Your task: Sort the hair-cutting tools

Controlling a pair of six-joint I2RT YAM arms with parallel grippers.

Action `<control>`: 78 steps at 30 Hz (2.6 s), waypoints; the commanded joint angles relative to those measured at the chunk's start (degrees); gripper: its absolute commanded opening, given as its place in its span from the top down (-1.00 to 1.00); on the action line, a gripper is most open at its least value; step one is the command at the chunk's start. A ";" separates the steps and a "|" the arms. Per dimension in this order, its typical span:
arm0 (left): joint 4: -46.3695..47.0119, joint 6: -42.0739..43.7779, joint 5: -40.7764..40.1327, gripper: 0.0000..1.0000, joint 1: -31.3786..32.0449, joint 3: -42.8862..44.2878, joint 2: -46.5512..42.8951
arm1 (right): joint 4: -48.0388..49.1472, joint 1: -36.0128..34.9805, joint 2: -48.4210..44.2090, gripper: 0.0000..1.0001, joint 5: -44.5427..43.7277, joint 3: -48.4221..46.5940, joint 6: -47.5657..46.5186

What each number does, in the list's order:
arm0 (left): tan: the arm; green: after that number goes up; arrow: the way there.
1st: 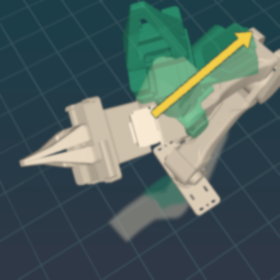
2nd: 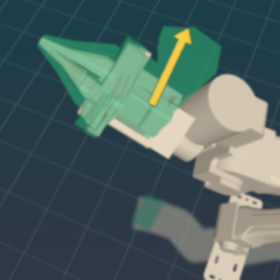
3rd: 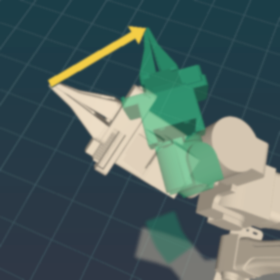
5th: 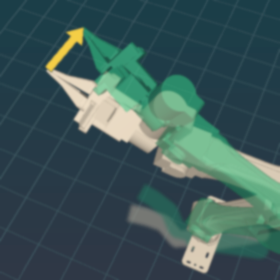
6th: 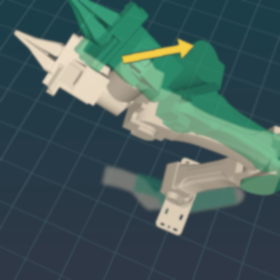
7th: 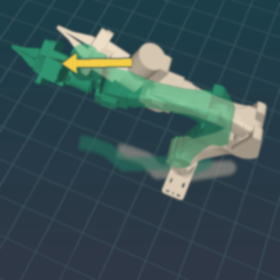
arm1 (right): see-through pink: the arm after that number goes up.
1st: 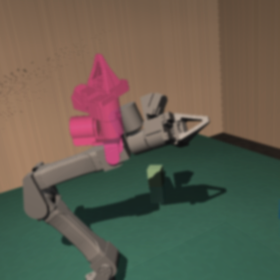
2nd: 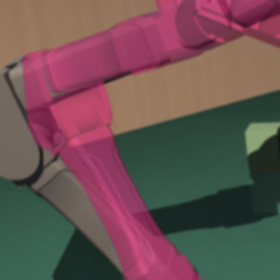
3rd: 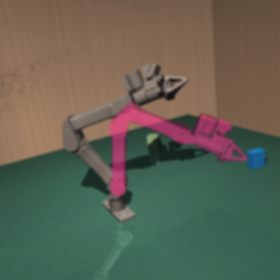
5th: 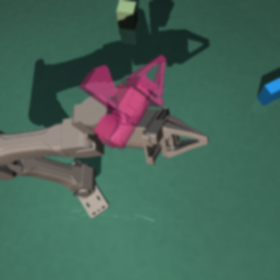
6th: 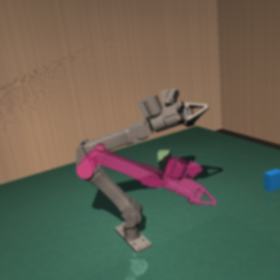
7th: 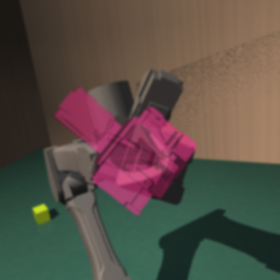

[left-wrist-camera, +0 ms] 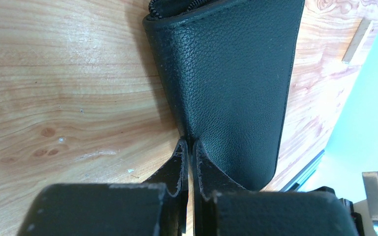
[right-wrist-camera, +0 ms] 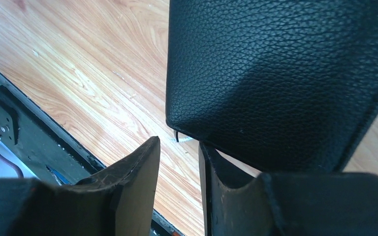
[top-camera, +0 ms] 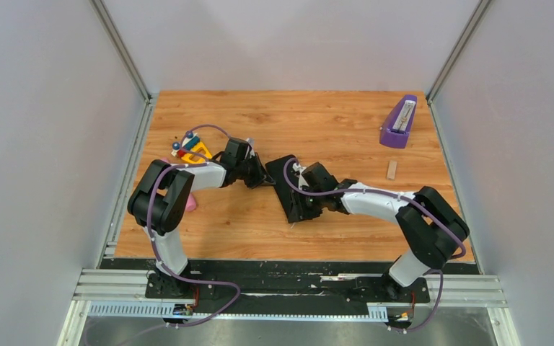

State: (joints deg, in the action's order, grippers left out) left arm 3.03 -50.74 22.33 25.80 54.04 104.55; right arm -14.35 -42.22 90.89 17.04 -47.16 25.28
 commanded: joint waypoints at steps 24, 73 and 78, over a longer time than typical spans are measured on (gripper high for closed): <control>-2.76 0.96 -2.77 0.86 0.05 1.39 -0.86 | 0.08 -3.62 4.00 1.00 -10.25 -4.61 -1.34; 11.34 -11.06 1.53 0.82 -0.03 -7.90 -5.44 | -2.35 -0.07 -2.34 1.00 -11.37 -0.58 -2.30; 11.19 -10.61 2.17 0.87 -0.66 -8.65 -5.74 | -2.26 5.07 -2.60 1.00 -14.03 1.90 -0.52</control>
State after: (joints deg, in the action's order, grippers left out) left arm 14.79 -63.20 28.05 27.59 46.63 100.73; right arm -11.86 -42.04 89.34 9.52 -47.81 23.40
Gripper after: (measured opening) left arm 0.153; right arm 0.015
